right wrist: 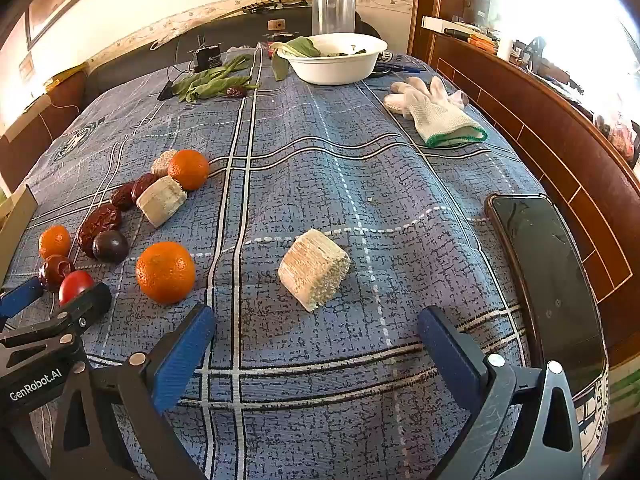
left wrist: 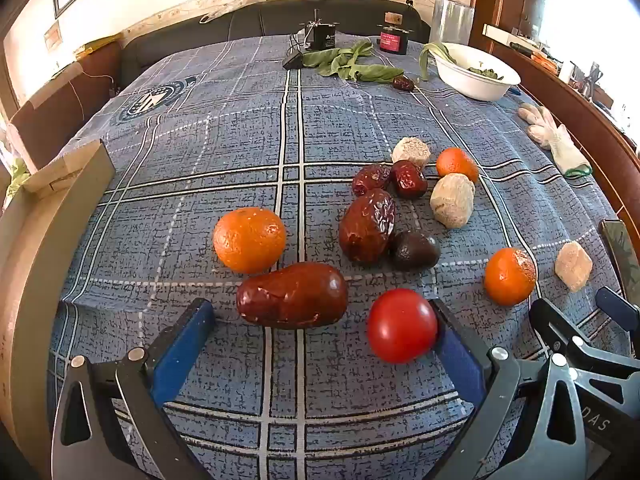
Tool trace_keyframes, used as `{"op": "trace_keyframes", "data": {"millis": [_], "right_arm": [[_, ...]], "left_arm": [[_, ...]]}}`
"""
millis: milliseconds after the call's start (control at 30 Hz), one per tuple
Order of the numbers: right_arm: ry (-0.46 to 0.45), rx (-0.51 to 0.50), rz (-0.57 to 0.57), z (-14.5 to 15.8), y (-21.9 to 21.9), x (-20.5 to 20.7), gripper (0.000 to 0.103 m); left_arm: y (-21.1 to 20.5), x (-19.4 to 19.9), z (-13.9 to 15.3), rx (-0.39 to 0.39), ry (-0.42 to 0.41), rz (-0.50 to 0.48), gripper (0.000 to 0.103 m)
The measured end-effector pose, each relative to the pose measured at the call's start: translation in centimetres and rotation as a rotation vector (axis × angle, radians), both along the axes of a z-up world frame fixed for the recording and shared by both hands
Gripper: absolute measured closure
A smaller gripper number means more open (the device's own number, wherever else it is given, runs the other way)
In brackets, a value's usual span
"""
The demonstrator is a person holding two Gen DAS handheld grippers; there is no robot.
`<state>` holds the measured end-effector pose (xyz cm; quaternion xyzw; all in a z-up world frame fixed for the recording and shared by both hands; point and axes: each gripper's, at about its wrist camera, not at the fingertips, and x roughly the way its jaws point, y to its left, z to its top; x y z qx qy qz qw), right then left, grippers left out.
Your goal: Organize fruits
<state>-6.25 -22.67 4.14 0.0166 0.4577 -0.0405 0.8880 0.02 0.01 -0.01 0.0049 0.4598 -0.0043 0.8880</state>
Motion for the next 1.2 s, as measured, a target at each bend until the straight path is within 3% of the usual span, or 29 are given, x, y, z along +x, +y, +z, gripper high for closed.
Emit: {"op": "trace_keyframes", "data": {"millis": [800, 1200], "right_arm": [[0.0, 0.0, 0.0, 0.0, 0.0, 0.01, 0.0], [0.031, 0.004, 0.004, -0.17, 0.24, 0.13, 0.0]], "left_arm": [[0.0, 0.0, 0.0, 0.0, 0.001, -0.002, 0.0], [0.01, 0.57, -0.01, -0.001, 0.045, -0.055, 0.0]]}}
